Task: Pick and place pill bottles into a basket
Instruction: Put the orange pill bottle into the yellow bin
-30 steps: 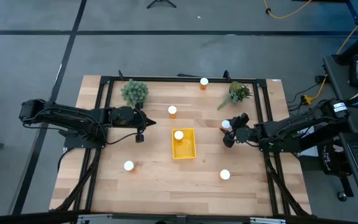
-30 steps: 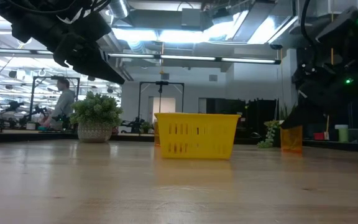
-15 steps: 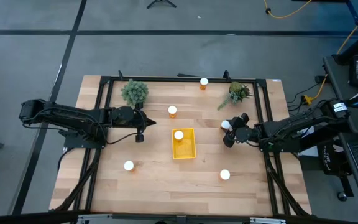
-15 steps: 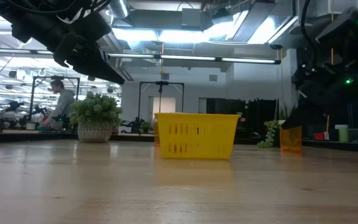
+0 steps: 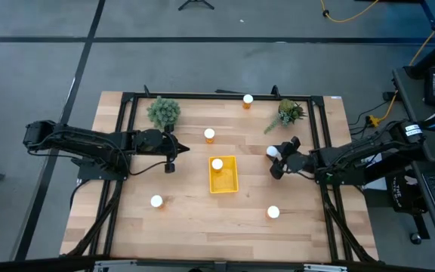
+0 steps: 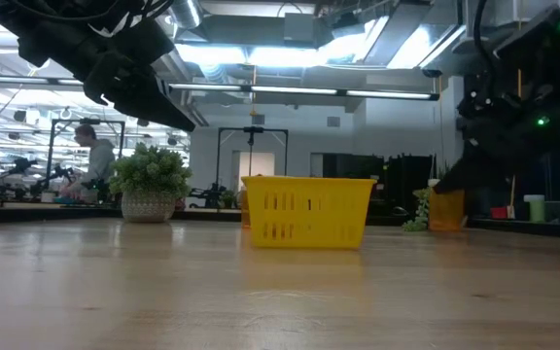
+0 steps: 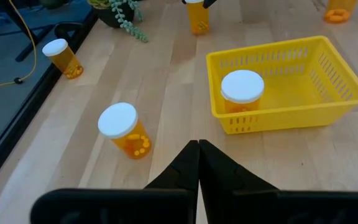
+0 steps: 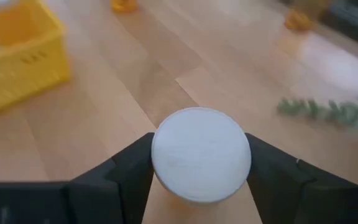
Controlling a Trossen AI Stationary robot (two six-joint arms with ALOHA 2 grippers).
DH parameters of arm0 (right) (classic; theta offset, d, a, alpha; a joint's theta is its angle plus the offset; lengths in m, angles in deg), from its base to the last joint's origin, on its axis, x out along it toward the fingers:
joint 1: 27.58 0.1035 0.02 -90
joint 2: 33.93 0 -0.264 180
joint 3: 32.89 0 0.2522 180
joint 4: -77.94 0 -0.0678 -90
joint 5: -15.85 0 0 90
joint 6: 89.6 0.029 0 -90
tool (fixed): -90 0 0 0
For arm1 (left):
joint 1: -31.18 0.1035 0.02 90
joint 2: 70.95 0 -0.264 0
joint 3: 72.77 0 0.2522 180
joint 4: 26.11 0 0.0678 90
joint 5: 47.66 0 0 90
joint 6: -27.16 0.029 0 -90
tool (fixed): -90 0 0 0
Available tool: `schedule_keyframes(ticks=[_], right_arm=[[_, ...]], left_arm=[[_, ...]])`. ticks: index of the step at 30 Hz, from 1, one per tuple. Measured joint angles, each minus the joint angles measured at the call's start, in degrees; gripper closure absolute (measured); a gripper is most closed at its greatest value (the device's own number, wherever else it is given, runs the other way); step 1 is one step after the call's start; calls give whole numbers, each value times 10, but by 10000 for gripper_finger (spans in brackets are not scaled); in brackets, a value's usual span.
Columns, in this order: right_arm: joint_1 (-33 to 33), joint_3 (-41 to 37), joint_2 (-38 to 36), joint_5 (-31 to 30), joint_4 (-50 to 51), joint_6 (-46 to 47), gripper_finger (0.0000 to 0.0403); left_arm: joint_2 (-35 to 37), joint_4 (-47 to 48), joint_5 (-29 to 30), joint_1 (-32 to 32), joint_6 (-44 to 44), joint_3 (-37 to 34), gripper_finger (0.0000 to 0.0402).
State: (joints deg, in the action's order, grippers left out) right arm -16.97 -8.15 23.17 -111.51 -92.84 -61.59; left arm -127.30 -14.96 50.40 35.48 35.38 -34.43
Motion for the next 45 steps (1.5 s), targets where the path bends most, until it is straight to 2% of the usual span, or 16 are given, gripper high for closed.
schedule_keyframes(ticks=[3,12,19,25,39,45], right_arm=[[0,2,0,11,-33,-22,182],[0,78,0,42,-26,-111,174],[0,154,0,76,69,-118,174],[0,187,0,110,72,-149,174],[0,194,16,171,65,-135,173],[0,194,56,182,-6,-175,173]], left_arm=[[0,0,0,0,0,0,398],[0,0,0,0,0,0,398],[0,0,0,0,0,0,398],[0,0,0,0,0,0,398],[0,-2,0,0,0,0,398],[0,-2,0,0,0,0,398]])
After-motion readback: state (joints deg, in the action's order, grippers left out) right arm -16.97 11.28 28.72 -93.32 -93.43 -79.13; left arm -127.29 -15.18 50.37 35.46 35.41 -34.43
